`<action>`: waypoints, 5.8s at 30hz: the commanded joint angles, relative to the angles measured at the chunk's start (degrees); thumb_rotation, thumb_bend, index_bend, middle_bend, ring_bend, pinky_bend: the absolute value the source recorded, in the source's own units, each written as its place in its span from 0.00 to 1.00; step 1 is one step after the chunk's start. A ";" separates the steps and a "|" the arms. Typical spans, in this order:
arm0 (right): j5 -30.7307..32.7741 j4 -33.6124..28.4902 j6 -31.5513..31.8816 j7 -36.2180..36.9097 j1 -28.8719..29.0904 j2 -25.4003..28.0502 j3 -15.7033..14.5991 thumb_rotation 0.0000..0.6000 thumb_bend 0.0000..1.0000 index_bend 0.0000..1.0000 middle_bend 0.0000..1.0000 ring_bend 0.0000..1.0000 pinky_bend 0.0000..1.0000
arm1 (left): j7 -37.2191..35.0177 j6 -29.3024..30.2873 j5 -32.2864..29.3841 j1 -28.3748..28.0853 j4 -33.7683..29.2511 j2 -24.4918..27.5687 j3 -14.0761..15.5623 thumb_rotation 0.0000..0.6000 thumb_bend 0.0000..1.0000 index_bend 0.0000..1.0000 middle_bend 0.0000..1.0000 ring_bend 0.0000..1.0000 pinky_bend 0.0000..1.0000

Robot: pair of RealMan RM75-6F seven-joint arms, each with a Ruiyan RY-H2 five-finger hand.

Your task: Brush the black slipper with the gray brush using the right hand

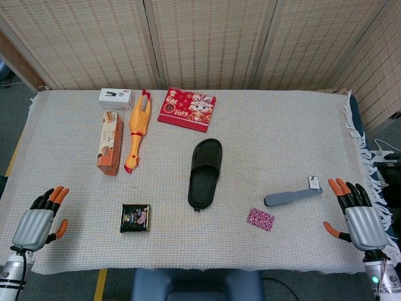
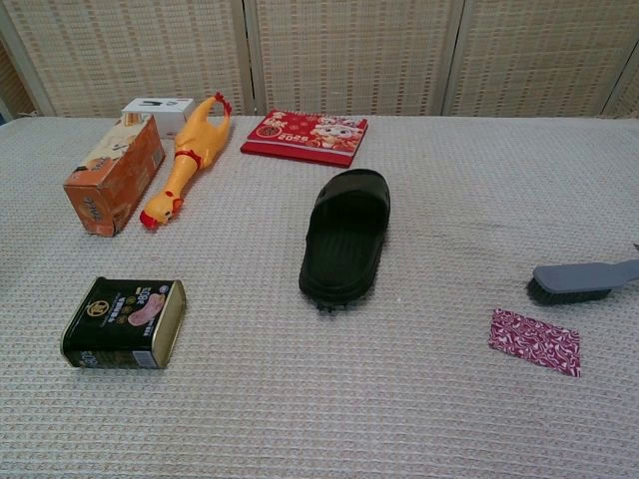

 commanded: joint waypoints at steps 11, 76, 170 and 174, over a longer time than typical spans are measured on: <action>-1.60 16.17 -18.65 2.20 11.48 -8.38 3.48 0.84 0.15 0.20 0.05 0.00 0.12 | 0.72 -0.39 -0.83 0.15 0.16 0.22 0.11 0.96 0.52 0.00 0.00 0.00 0.14; 6.46 25.35 -36.54 34.20 23.76 -12.50 13.51 1.00 0.39 0.75 0.61 0.69 0.91 | 2.60 -2.11 -2.17 -0.34 0.90 -0.84 0.31 0.96 0.54 0.00 0.00 0.00 0.14; 26.59 52.32 -84.81 27.10 66.36 -31.46 16.31 1.00 0.79 0.91 0.72 0.77 0.93 | -2.40 -5.98 -3.44 -2.24 3.42 -0.53 0.52 0.97 0.54 0.00 0.00 0.00 0.14; 26.77 51.31 -85.00 27.30 65.83 -30.16 14.87 1.00 0.79 0.91 0.72 0.77 0.93 | -2.04 -5.79 -3.18 -2.23 3.31 -0.64 0.61 0.96 0.54 0.00 0.00 0.00 0.14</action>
